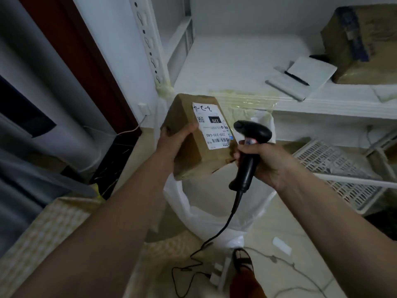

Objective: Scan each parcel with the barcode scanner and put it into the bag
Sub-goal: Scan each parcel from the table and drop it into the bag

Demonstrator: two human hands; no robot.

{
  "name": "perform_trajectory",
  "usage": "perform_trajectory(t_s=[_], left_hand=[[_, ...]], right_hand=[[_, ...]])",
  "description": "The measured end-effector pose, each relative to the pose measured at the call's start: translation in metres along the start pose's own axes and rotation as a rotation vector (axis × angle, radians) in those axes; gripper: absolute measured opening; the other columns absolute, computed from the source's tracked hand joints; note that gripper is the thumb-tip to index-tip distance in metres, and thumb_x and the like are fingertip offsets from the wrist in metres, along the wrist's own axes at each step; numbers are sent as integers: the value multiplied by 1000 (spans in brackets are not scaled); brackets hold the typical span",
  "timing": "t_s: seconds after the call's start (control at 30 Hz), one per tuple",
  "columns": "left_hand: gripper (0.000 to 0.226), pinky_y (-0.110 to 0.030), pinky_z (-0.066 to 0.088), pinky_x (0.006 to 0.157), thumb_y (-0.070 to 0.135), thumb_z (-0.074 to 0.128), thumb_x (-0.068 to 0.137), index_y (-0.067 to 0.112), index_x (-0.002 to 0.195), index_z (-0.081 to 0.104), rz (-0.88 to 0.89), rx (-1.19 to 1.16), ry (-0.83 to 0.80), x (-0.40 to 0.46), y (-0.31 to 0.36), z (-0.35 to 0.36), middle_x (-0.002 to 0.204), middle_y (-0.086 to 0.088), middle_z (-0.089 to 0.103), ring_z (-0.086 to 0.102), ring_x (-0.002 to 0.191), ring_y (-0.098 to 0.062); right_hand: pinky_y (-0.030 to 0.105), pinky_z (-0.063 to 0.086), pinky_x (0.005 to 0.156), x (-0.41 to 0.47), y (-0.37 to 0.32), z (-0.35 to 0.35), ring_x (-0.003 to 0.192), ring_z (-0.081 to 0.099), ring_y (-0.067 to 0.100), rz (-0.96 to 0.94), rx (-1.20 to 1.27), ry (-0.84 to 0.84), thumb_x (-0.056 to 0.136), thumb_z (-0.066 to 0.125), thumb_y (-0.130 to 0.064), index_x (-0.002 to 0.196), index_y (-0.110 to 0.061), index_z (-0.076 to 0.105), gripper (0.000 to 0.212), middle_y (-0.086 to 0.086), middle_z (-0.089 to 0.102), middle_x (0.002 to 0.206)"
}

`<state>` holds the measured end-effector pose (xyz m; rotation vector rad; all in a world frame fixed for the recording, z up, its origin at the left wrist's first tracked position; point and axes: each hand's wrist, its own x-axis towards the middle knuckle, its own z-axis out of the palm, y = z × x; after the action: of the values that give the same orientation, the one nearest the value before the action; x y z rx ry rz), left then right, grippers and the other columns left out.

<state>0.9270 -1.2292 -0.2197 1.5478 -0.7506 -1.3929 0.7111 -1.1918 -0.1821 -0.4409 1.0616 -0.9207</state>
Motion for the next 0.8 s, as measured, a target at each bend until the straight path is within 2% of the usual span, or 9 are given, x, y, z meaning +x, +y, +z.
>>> perform_trajectory(t_s=[0.1,0.23,0.3,0.37,0.47,0.57,0.63,0.8], left_hand=[[131,-42,51,92,62,89,28,34,144,37,-54,4,22,46,-15,30,131,3,58,59,110,-22],[142,-47,48,98,73,85,21,36,144,26,-178,199,110,108,-58,64,134,4,51,53,116,-25],[139,-47,46,99,77,81,26,42,144,16,-278,363,163,133,-91,73,138,0,43,47,121,-29],[132,-47,42,102,74,78,45,39,149,5,-398,542,185,155,-128,78,146,-8,32,39,129,-35],[122,-49,31,112,70,69,67,25,154,-4,-557,757,139,176,-181,85,157,-15,15,22,142,-38],[130,-51,26,115,81,63,61,23,155,-4,-689,892,113,193,-228,89,158,-20,11,18,144,-41],[132,-52,20,117,82,64,59,24,154,-7,-743,952,103,203,-248,90,158,-22,6,12,144,-42],[142,-62,10,115,79,71,53,29,152,-17,-743,1027,192,230,-275,77,157,-25,-5,2,145,-45]], right_hand=[[32,49,71,42,-15,-13,67,56,20,92,-5,-41,83,54,10,85,0,56,11,12,57,75],[31,53,67,103,-21,-32,66,60,19,232,20,-23,83,56,7,102,-3,55,21,10,59,79],[33,55,63,131,-14,-38,67,63,21,333,4,-1,84,58,4,107,-1,57,24,12,62,81],[34,57,63,156,-4,-44,67,62,23,412,-18,22,84,59,3,111,1,57,27,14,62,79],[37,50,71,184,16,-52,67,57,25,501,-51,53,87,57,4,105,1,56,18,15,59,74],[37,48,67,206,34,-64,64,54,25,534,-37,58,88,54,6,102,1,54,15,16,56,70],[36,47,66,216,42,-70,64,53,25,553,-26,73,88,53,7,96,1,54,10,16,55,71],[37,49,68,233,47,-73,65,56,24,562,-30,73,85,57,6,92,2,56,8,16,58,72]])
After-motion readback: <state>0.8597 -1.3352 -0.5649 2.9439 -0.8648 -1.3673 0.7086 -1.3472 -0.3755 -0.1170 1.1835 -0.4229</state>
